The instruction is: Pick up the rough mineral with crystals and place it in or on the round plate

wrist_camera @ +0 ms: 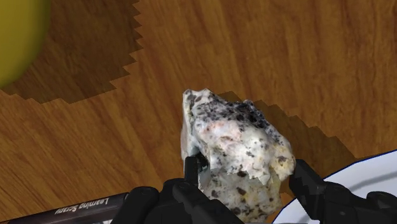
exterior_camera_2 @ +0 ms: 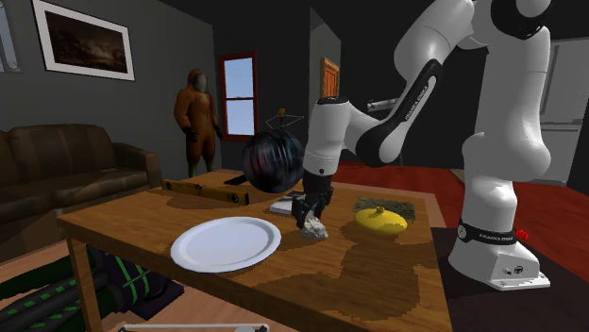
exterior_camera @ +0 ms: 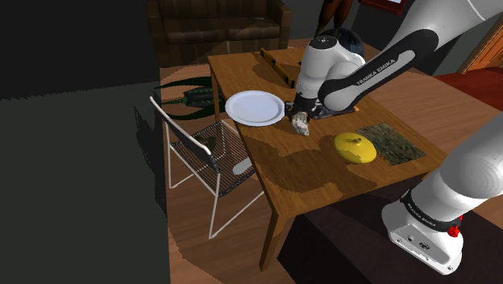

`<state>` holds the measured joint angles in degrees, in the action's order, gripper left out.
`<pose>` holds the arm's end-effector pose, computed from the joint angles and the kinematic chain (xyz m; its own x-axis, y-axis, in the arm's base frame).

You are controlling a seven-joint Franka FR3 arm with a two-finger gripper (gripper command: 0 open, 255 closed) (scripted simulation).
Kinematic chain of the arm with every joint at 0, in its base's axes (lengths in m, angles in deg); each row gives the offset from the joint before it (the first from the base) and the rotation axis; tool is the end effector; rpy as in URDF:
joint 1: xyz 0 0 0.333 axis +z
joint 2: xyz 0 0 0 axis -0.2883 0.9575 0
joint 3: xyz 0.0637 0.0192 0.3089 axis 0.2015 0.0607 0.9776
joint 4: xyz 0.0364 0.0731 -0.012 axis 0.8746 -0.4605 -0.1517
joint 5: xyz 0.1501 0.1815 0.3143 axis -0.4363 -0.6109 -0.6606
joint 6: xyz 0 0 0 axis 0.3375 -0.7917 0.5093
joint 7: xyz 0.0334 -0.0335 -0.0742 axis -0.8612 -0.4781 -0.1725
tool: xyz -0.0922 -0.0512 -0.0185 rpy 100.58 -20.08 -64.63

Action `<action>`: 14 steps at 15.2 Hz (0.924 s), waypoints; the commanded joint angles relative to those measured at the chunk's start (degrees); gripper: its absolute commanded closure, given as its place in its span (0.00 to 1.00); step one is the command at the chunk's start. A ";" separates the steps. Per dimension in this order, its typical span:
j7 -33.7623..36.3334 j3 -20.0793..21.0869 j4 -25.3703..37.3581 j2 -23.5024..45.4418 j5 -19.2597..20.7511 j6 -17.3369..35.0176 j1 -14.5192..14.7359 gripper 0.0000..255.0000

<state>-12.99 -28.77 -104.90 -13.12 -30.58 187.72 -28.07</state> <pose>0.4651 0.0574 0.2913 0.7435 -0.6223 0.2449 -0.6507 -0.7576 0.0504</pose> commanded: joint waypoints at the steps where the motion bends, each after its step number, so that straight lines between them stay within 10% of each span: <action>1: -0.76 0.03 0.07 -0.69 -0.88 -0.69 0.08 1.00; 14: -8.42 -0.49 2.68 -8.96 -9.27 -10.33 1.64 1.00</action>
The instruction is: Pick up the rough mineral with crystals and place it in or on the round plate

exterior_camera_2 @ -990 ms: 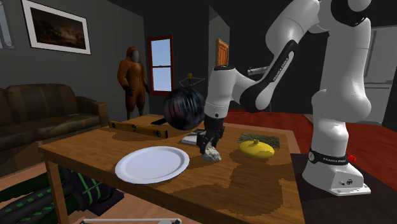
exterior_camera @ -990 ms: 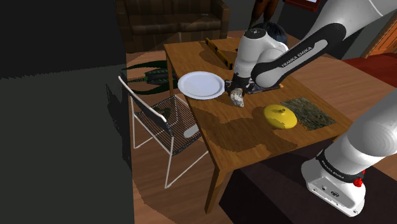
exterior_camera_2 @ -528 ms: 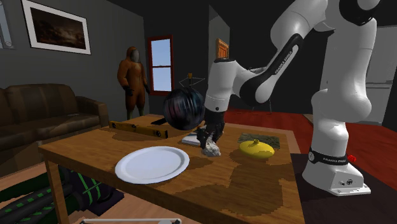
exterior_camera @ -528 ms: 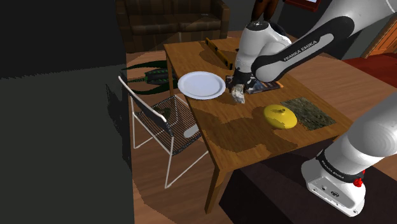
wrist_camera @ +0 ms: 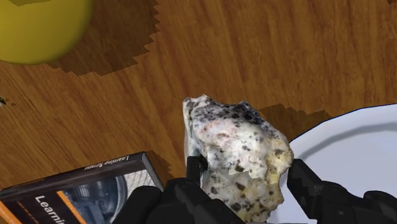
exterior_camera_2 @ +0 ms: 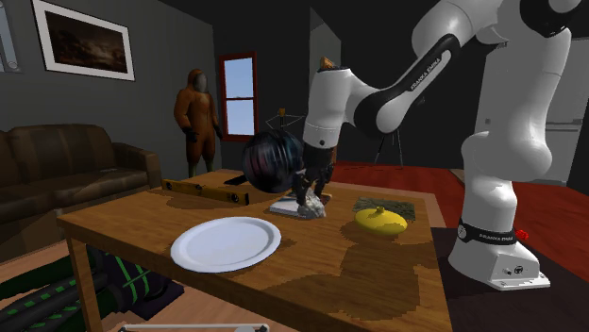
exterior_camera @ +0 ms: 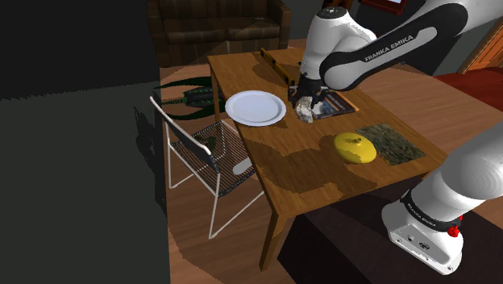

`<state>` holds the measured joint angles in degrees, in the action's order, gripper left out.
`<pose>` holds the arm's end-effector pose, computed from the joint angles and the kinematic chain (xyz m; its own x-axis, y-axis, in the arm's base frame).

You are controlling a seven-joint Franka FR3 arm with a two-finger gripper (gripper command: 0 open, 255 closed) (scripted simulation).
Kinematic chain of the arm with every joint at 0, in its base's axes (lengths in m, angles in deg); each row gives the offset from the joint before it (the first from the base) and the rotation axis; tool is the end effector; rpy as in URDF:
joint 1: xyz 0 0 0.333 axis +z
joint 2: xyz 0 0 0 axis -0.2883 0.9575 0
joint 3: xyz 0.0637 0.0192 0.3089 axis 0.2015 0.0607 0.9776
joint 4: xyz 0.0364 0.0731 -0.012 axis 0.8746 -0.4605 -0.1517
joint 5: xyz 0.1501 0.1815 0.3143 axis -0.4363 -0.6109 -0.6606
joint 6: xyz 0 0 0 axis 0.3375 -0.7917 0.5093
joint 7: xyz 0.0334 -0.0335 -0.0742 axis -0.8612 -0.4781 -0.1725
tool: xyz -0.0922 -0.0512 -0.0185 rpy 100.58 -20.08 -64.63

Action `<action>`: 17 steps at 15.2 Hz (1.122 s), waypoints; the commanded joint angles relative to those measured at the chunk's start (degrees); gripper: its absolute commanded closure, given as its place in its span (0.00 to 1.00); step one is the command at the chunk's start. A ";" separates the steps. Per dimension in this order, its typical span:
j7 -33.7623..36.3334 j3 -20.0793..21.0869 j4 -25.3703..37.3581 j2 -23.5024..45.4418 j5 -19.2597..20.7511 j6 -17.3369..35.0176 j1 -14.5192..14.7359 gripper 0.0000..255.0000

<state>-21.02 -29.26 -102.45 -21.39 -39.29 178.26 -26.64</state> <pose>0.4657 0.0560 0.3590 0.7435 -0.6226 0.2442 -0.6511 -0.7573 0.0513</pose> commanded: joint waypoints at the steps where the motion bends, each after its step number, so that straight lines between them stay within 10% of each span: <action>1: -0.83 -0.08 0.54 -1.22 -1.00 -1.65 0.31 1.00; 17: 5.07 1.71 41.26 28.39 7.72 -16.14 3.66 1.00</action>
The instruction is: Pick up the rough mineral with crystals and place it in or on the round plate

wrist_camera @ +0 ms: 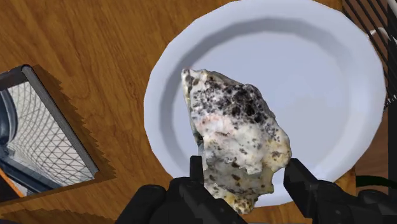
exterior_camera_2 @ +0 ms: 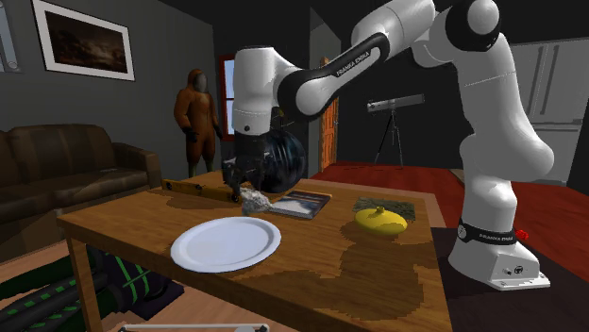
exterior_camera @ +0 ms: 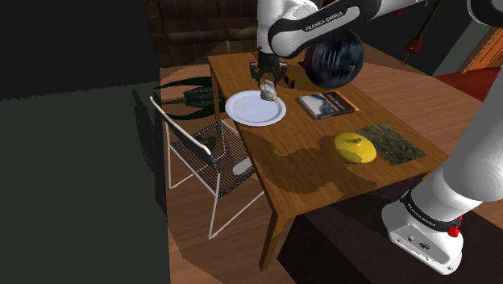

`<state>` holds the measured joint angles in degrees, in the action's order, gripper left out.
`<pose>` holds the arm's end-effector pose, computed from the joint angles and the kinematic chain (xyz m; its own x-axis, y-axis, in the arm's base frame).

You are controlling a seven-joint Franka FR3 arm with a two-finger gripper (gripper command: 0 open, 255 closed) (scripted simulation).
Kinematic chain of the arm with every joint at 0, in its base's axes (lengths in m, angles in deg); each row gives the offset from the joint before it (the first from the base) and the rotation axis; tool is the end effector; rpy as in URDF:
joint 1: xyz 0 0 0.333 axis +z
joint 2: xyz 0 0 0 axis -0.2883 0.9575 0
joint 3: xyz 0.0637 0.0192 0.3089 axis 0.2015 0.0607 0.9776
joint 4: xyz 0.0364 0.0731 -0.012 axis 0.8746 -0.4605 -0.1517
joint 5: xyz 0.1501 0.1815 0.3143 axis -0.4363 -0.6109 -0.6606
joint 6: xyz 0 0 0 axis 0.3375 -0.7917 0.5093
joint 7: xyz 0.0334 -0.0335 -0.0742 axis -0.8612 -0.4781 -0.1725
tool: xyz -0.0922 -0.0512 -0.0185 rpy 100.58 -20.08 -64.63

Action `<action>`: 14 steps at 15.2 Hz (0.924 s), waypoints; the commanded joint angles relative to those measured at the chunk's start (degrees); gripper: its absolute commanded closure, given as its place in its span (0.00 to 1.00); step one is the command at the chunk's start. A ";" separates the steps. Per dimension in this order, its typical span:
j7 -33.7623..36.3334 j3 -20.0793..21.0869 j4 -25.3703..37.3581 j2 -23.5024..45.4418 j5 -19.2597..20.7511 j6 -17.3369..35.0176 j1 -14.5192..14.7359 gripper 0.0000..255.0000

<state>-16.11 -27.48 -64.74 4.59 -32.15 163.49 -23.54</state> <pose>0.6291 0.1035 0.3935 0.7442 -0.6219 0.2437 -0.6502 -0.7581 0.0507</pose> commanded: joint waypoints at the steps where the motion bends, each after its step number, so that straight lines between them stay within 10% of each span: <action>1: 0.21 -0.19 7.07 4.73 1.04 -2.74 1.22 1.00; 4: -0.11 -0.65 18.44 11.96 2.22 -7.22 3.42 1.00; 14: 2.12 -1.61 15.02 14.72 4.03 -1.39 3.67 1.00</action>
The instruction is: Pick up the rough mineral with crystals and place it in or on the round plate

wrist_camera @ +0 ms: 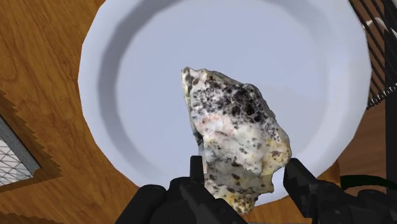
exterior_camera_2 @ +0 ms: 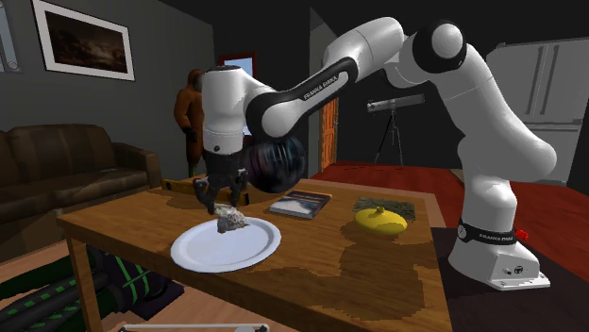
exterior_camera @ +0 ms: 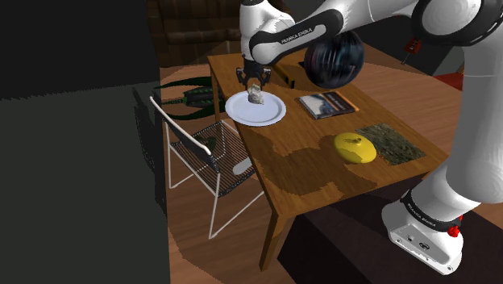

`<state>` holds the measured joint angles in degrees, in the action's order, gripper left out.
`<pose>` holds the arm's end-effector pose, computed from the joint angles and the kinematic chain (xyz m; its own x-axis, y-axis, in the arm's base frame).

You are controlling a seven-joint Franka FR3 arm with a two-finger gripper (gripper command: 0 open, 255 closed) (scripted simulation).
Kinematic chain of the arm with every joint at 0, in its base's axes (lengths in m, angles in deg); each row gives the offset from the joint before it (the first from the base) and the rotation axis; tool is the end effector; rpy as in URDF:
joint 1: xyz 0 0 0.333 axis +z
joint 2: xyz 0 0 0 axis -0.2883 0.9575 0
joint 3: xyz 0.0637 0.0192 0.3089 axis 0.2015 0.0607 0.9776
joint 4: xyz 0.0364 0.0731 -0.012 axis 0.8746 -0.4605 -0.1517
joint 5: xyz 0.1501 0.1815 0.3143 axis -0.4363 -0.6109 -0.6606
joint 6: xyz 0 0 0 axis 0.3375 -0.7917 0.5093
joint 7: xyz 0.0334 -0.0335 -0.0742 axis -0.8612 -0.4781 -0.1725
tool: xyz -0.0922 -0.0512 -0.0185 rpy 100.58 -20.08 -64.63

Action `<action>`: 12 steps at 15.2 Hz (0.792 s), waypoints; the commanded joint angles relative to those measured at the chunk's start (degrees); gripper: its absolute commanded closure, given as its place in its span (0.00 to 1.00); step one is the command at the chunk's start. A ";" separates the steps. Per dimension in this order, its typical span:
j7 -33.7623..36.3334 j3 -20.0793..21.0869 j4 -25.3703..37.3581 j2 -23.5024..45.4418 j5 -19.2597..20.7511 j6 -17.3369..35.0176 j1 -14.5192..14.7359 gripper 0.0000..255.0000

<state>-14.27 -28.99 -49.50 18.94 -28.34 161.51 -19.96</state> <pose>0.6923 0.1200 0.3512 0.7436 -0.6227 0.2436 -0.6511 -0.7572 0.0518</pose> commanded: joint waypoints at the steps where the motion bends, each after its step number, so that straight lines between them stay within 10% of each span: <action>1: 0.52 -0.21 -0.48 0.70 0.43 1.14 0.12 1.00; 12: 1.90 -0.84 -1.69 2.82 1.71 4.25 0.38 1.00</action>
<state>-12.40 -29.72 -50.98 21.05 -26.60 165.89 -19.58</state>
